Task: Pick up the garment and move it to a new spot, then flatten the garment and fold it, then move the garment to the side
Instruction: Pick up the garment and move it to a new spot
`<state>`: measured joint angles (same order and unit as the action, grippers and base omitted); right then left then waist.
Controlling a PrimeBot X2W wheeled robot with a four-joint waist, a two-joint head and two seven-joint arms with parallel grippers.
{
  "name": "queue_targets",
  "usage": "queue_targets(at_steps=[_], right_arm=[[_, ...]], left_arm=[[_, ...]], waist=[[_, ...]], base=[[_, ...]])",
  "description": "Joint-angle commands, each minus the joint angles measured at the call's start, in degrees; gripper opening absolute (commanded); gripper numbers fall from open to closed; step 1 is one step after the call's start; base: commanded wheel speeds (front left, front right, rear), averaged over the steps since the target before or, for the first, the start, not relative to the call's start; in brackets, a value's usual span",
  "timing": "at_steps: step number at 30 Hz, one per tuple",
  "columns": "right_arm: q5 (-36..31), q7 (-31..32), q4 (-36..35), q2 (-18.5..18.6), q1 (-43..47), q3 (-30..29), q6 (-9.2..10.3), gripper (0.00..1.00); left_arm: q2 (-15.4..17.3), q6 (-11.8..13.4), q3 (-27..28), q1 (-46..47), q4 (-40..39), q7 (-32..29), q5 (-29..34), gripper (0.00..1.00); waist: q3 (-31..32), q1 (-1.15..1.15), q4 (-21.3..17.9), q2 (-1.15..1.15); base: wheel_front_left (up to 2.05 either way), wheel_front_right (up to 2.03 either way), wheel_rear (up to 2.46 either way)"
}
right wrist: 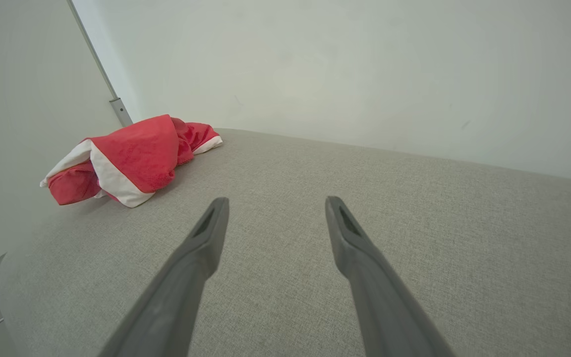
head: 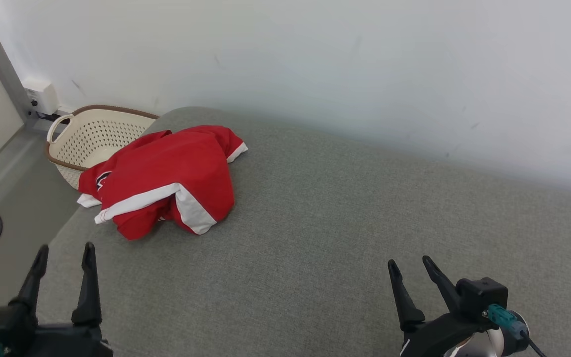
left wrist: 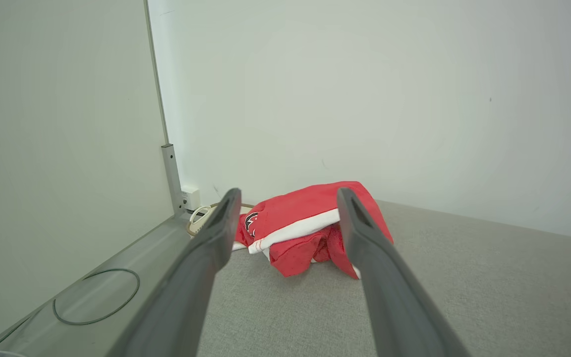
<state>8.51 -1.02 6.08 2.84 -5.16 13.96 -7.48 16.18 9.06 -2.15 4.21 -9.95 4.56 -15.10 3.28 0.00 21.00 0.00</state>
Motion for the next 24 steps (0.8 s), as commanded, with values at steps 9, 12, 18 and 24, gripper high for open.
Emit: queue_targets(at_steps=[9,12,18,24], right_arm=[[-1.2,0.1,-0.5,0.1,-3.0,0.0,-0.02,1.0],[-1.4,0.0,-0.7,0.1,-3.9,-0.2,-0.02,1.0],[-1.9,-0.1,-1.1,0.1,-5.6,-0.4,-0.02,1.0],[-2.6,-0.1,-1.7,0.1,-7.2,-0.7,-0.02,1.0]], left_arm=[[2.2,-3.1,2.4,13.4,4.9,1.2,-3.7,1.0],[3.1,-4.1,2.9,17.3,7.5,1.5,-4.8,1.0],[5.7,-5.4,4.4,24.4,13.9,0.0,-6.3,1.0],[8.5,-6.8,5.7,30.0,18.8,-1.0,-7.7,1.0]], waist=[[-4.9,0.0,-5.3,0.0],[-6.4,0.0,-7.2,0.0],[-9.7,0.0,-10.8,0.0],[-13.2,0.0,-14.4,0.0]], base=[[0.0,0.0,0.0],[0.0,0.0,0.0],[0.0,0.0,0.0],[0.0,0.0,0.0]])
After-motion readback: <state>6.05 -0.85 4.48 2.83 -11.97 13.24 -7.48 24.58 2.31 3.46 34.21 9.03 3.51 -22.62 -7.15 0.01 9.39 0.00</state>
